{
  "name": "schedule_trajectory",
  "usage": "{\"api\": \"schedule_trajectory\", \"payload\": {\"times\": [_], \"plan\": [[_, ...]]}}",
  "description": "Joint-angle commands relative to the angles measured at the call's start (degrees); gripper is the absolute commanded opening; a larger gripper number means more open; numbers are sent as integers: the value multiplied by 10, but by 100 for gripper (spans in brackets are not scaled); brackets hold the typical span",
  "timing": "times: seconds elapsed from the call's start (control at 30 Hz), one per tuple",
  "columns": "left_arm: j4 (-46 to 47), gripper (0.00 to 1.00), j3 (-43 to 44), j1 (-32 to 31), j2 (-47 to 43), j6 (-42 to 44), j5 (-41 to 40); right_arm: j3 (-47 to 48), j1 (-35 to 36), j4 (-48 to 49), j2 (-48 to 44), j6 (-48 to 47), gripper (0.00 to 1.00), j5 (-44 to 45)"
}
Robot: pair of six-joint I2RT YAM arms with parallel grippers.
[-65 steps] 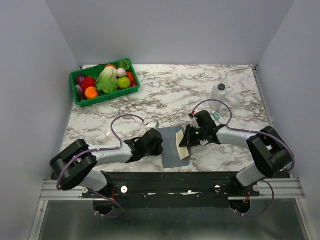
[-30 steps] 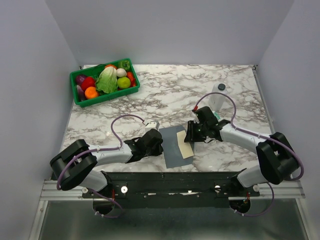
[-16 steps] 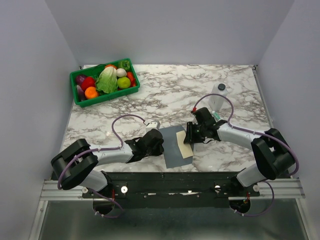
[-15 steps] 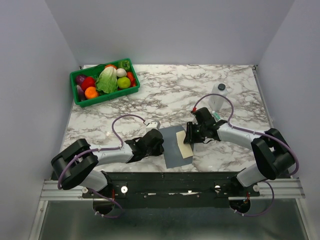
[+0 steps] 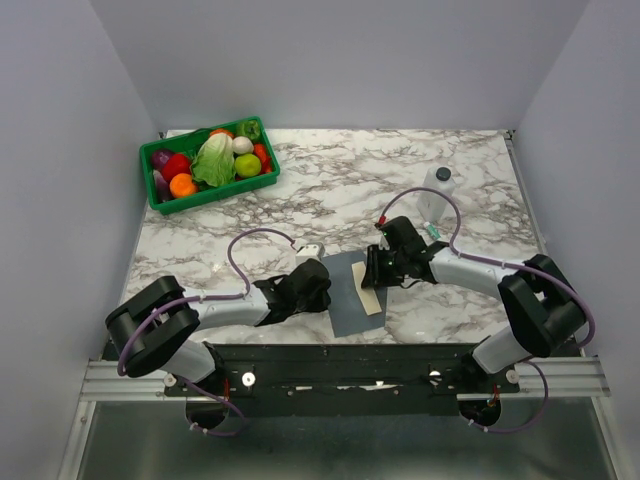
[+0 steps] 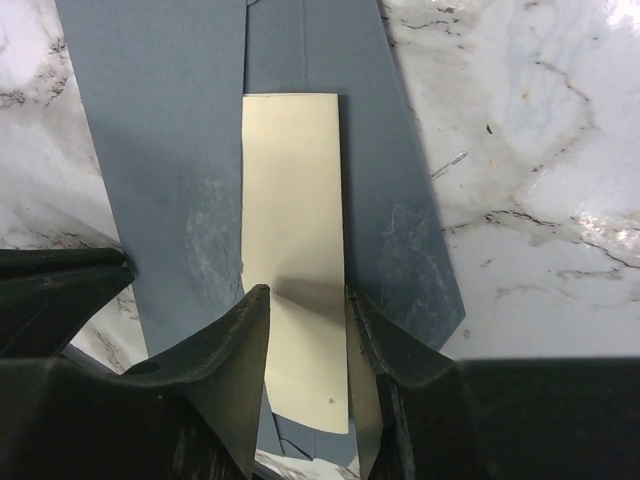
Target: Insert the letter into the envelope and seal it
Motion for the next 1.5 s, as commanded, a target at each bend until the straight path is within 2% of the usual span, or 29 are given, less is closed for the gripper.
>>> {"api": "schedule_trajectory", "payload": {"times": [0.0,0.7,0.93,1.13,1.2,1.33,1.47], "plan": [[-27,21,-4,-10,20,-8,-5,3,14,-5,18,8,43,-5],[-28,21,5,-28,27,-16,-12,21,44,-14,31,25,43,-4],[-65,22,2,-28,6,-16,-39,35,43,-65,-9,5,45,53],[-105,34,0,-27,-30,-13,-71,52,43,-103,-72,-23,52,103],[-120,41,1,-27,-44,-12,-80,55,43,-119,-97,-31,56,113],[-142,48,6,-27,-68,-9,-98,54,40,-133,-147,-34,59,181],[-155,55,7,-26,-95,-5,-109,33,-1,-132,-209,-23,60,205]]}}
